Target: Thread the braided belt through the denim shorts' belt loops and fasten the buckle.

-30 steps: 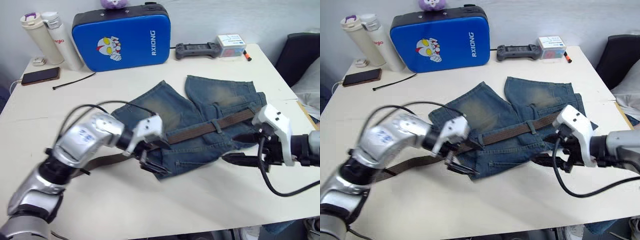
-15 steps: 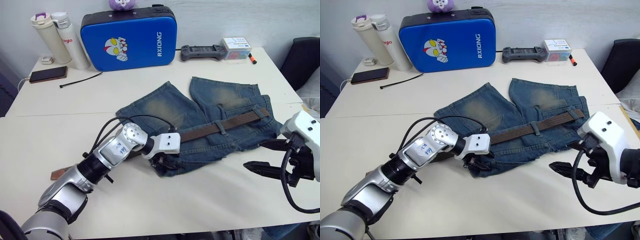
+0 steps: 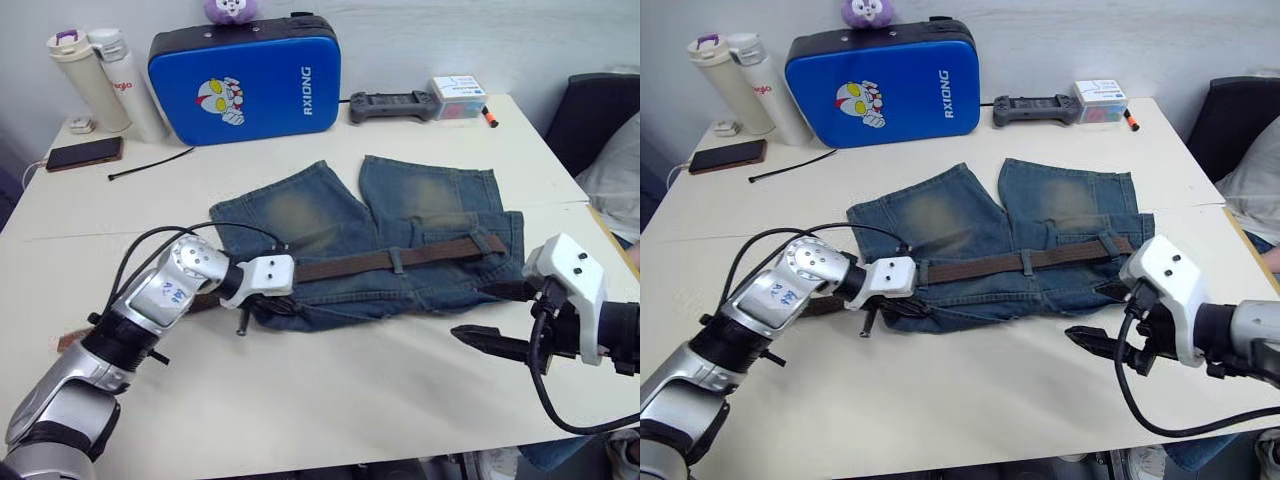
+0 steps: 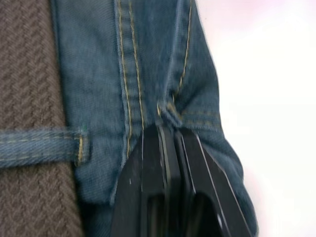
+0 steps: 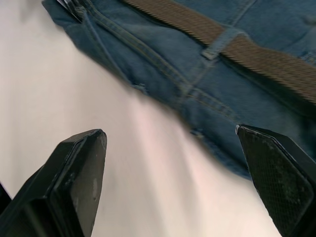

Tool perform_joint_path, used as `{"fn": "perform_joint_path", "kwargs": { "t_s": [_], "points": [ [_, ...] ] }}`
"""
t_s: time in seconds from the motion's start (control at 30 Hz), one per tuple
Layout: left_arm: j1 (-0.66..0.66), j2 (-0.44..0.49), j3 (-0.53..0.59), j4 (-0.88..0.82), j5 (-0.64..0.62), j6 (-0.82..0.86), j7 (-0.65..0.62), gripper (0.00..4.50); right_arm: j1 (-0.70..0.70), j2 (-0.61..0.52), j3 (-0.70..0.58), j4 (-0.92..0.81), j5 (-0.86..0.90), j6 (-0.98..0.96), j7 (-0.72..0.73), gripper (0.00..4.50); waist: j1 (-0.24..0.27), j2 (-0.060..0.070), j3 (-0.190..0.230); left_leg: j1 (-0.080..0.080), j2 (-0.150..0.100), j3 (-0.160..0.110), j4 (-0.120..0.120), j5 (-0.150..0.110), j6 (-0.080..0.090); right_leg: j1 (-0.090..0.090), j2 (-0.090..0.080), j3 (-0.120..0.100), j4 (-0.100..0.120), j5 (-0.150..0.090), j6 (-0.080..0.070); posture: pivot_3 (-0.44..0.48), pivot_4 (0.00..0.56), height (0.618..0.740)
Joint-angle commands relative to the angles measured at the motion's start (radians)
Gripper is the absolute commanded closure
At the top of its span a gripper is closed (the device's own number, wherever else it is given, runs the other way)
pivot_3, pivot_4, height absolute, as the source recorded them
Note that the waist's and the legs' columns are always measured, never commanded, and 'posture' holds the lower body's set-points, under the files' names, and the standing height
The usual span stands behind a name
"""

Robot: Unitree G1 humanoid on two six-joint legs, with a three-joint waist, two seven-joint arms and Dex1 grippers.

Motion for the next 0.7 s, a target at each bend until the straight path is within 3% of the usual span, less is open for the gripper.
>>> {"fn": "perform_joint_path", "kwargs": {
  "t_s": [0.03, 0.37, 0.47, 0.5, 0.57, 0.7],
  "points": [
    [0.070, 0.073, 0.076, 0.070, 0.032, -0.085, -0.011, 4.49, -0.069, -0.017, 0.090, 0.057, -0.013, -0.052, -0.004, 0.00, 0.000, 0.000, 0.000, 0.001, 0.001, 0.002, -0.001, 0.000, -0.001, -0.001, 0.001, 0.003, 0.000, 0.000, 0.000, 0.000, 0.150, 0.740],
    [0.180, 0.138, 0.214, 0.151, 0.019, -0.215, -0.029, 4.49, -0.223, -0.028, 0.302, 0.155, -0.038, -0.143, 0.069, 0.00, -0.005, 0.001, 0.000, 0.001, 0.005, 0.012, -0.004, -0.002, -0.001, -0.007, 0.005, 0.013, 0.001, 0.000, 0.000, 0.000, 0.150, 0.740],
    [0.230, 0.147, 0.256, 0.106, -0.005, -0.193, -0.021, 4.49, -0.277, -0.025, 0.368, 0.204, -0.067, -0.158, 0.075, 0.00, -0.026, 0.004, 0.000, -0.008, -0.001, 0.003, -0.004, 0.003, 0.005, 0.004, -0.017, -0.029, 0.006, 0.000, -0.001, 0.000, 0.150, 0.740],
    [0.257, 0.150, 0.274, 0.081, -0.011, -0.188, -0.016, 4.49, -0.296, -0.026, 0.388, 0.216, -0.073, -0.166, 0.089, 0.00, -0.012, 0.004, 0.000, -0.001, 0.000, 0.003, -0.003, 0.004, 0.004, 0.006, -0.019, -0.034, 0.007, -0.001, -0.001, 0.000, 0.150, 0.740],
    [0.314, 0.157, 0.310, 0.028, -0.030, -0.166, -0.005, 4.49, -0.328, -0.029, 0.425, 0.237, -0.080, -0.182, 0.122, 0.00, -0.003, 0.005, 0.000, 0.000, 0.001, 0.005, -0.003, 0.002, 0.003, 0.004, -0.012, -0.022, -0.004, 0.001, 0.001, 0.000, 0.150, 0.740],
    [0.411, 0.172, 0.366, -0.065, -0.052, -0.107, 0.018, 4.49, -0.372, -0.037, 0.488, 0.271, -0.110, -0.211, 0.176, 0.00, 0.001, 0.005, 0.000, -0.002, 0.003, 0.012, -0.005, 0.001, 0.002, -0.003, -0.011, -0.017, -0.002, 0.001, 0.001, 0.000, 0.150, 0.740]
  ]
}}
